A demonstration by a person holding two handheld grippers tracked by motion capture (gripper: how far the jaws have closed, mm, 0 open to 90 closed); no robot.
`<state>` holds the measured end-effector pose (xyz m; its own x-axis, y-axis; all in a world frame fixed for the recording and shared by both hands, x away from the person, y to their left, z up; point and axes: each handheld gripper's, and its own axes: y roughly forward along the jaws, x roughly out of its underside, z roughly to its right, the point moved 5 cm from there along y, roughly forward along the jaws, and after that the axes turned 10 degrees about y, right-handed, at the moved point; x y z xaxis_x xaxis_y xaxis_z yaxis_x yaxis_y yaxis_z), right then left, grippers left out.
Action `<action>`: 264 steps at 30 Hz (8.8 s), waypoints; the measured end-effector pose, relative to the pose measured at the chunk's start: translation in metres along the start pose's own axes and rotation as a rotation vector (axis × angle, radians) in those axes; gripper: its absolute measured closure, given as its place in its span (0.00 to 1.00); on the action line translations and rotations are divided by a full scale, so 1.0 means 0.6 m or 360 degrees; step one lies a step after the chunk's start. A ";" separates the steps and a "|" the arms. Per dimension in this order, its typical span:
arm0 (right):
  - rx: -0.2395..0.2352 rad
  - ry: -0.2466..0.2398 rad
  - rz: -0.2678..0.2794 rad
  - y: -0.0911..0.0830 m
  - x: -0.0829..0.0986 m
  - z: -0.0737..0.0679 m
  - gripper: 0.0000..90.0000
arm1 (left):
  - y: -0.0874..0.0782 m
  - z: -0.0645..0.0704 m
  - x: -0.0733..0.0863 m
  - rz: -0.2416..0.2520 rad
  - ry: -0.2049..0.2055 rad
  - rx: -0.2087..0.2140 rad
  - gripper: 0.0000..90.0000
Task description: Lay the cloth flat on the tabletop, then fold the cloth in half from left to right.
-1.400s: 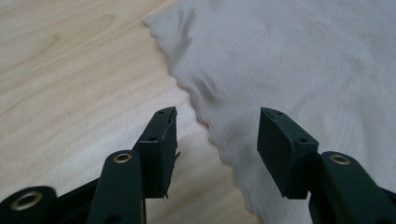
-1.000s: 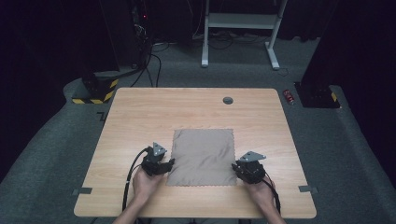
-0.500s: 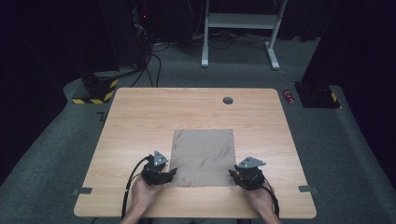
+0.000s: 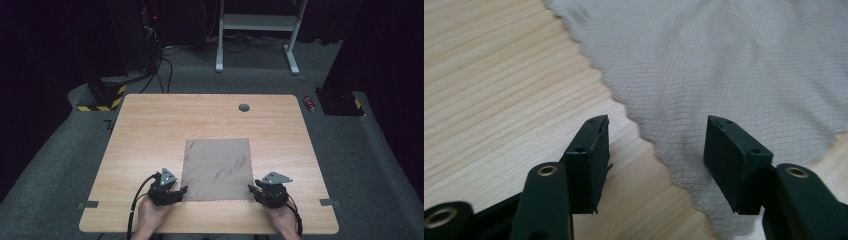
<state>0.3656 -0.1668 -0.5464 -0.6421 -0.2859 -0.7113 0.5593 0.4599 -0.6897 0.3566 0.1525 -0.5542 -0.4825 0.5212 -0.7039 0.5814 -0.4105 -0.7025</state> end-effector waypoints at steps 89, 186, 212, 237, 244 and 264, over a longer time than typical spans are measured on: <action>-0.0471 -0.0501 -0.0066 0.145 -0.083 -0.284 0.84 | 0.073 -0.175 -0.128 0.0003 -0.0260 -0.0101 0.43; -0.0541 -0.0585 0.0030 0.112 -0.097 -0.351 1.00 | 0.095 -0.243 -0.186 -0.0002 -0.0272 -0.0023 1.00; -0.0469 -0.0434 0.0067 0.082 -0.059 -0.281 1.00 | 0.146 -0.190 -0.210 -0.0038 -0.0195 0.0061 1.00; -0.0362 -0.0301 0.0073 0.044 -0.019 -0.208 1.00 | 0.197 -0.124 -0.259 -0.0039 -0.0096 0.0153 1.00; -0.0342 -0.0287 0.0063 0.041 -0.009 -0.196 1.00 | 0.204 -0.114 -0.264 -0.0039 -0.0087 0.0173 1.00; -0.0248 -0.0172 0.0094 0.010 0.013 -0.148 1.00 | 0.249 -0.054 -0.323 -0.0063 0.0054 0.0243 1.00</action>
<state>0.3174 -0.0917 -0.5443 -0.5459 -0.3391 -0.7662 0.5011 0.6008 -0.6229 0.5580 0.0146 -0.5195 -0.4793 0.5632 -0.6731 0.4545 -0.4968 -0.7393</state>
